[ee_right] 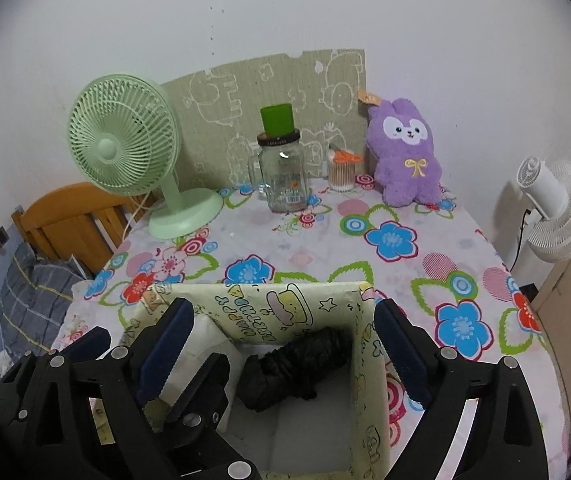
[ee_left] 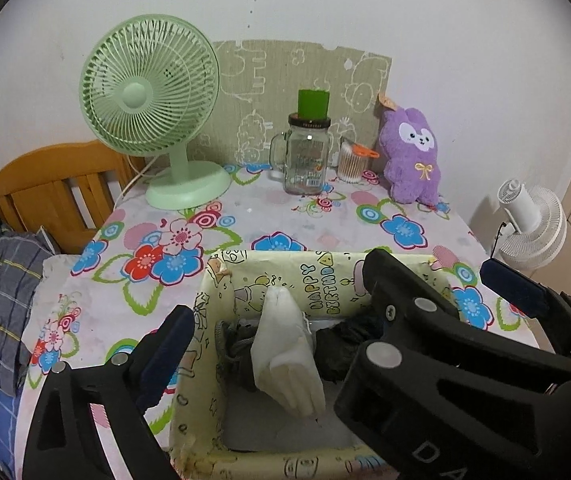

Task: Organize soft objects
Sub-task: 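Lower both items into the basket, open both tools and withdraw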

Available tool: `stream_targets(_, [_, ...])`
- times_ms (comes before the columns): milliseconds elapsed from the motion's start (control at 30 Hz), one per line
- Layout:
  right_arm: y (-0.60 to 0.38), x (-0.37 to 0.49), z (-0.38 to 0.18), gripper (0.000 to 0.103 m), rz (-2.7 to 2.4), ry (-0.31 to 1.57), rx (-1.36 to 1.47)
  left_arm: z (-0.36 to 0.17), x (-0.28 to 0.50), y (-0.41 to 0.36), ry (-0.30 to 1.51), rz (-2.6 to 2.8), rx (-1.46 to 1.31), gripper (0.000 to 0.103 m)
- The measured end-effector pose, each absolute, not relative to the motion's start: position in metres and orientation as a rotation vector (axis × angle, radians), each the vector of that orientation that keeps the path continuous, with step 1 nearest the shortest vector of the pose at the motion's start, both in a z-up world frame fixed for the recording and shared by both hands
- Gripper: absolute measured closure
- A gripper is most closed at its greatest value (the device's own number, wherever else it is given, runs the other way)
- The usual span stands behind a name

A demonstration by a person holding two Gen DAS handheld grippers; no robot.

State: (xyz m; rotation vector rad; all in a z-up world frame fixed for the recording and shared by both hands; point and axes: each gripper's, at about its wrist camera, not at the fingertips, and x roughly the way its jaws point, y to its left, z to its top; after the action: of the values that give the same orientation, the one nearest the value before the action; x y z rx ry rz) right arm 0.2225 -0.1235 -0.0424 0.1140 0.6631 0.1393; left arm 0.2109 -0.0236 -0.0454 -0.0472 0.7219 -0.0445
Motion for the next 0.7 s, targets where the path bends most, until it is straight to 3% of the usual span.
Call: stream_targets(700, [-0.125, 0.148, 0.006, 0.003, 0.153, 0.525, 0.037, -0.003, 0.146, -0.027, 0.591, -0.065, -0.029, 0.000])
